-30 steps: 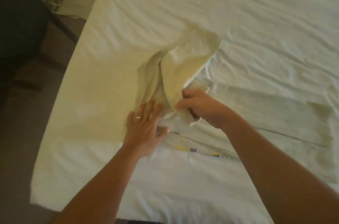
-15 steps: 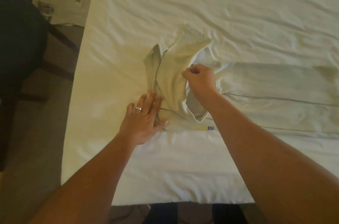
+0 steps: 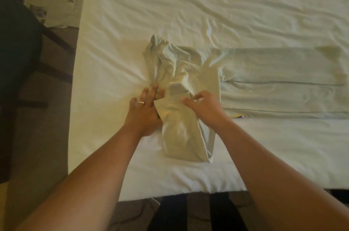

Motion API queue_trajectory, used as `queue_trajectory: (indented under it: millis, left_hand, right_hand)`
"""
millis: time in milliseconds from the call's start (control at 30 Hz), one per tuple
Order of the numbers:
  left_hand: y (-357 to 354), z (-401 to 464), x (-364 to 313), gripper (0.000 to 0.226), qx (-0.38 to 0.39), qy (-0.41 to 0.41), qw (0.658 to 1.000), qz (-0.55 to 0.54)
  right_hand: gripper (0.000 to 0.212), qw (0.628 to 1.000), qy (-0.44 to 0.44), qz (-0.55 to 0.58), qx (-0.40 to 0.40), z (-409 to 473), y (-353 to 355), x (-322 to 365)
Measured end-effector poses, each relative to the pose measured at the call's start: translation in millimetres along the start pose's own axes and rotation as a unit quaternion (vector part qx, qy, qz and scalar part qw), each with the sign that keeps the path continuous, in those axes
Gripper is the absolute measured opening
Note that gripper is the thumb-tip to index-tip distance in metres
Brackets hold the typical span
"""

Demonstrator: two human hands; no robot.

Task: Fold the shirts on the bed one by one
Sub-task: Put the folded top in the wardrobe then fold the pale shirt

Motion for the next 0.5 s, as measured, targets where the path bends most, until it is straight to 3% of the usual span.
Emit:
queue_trajectory:
  millis: [100, 167, 200, 233, 300, 333, 367, 400, 433, 500]
  left_hand:
    - [0.3, 0.1, -0.2, 0.095, 0.001, 0.006, 1.0, -0.017]
    - [-1.0, 0.5, -1.4, 0.085, -0.006, 0.01, 1.0, -0.025]
    - [-1.4, 0.4, -2.3, 0.08, -0.017, 0.012, 1.0, -0.013]
    - [-2.1, 0.5, -3.0, 0.077, -0.03, 0.015, 0.999, 0.0]
    - [-3.4, 2.5, -2.5, 0.078, -0.034, 0.025, 0.999, 0.006]
    - [-4.1, 3.6, -2.2, 0.079, -0.027, 0.025, 0.999, 0.007]
    - [-4.3, 4.3, -2.7, 0.079, -0.022, 0.025, 0.999, 0.006]
    - [-5.0, 4.2, -3.3, 0.081, -0.019, 0.024, 1.0, 0.003]
    - [-4.8, 3.5, -3.5, 0.083, -0.021, 0.023, 1.0, -0.004]
    - [-4.4, 1.4, -3.8, 0.084, -0.042, 0.025, 0.999, -0.021]
  right_hand:
    - [0.022, 0.996, 0.019, -0.061, 0.069, 4.9, -23.2, -2.9]
    - [0.012, 0.99, 0.021, -0.065, 0.122, -4.9, -21.6, -3.5]
    - [0.012, 0.981, -0.017, -0.048, 0.187, -13.2, -19.0, -6.0]
    - [0.017, 0.951, -0.084, -0.054, 0.293, -26.9, -18.4, -9.5]
    - [0.038, 0.814, -0.225, -0.204, 0.495, -62.4, -13.8, -20.9]
    - [0.048, 0.753, -0.259, -0.274, 0.539, -74.0, -11.6, -25.9]
    - [0.057, 0.735, -0.264, -0.31, 0.542, -76.4, -10.8, -27.3]
    - [0.065, 0.763, -0.244, -0.31, 0.511, -72.4, -13.1, -23.1]
    - [0.067, 0.822, -0.193, -0.294, 0.448, -62.0, -17.8, -16.6]
    - [0.056, 0.931, -0.012, -0.267, 0.247, -34.0, -24.2, 2.6]
Point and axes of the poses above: each hand's wrist, its own z-axis towards the middle knuckle, its own y-axis out of the back of the hand, x = y × z, the point moved 3 cm from there along z, towards the middle knuckle, and after that the axes turned 13 degrees about z, right-handed, at the moved point
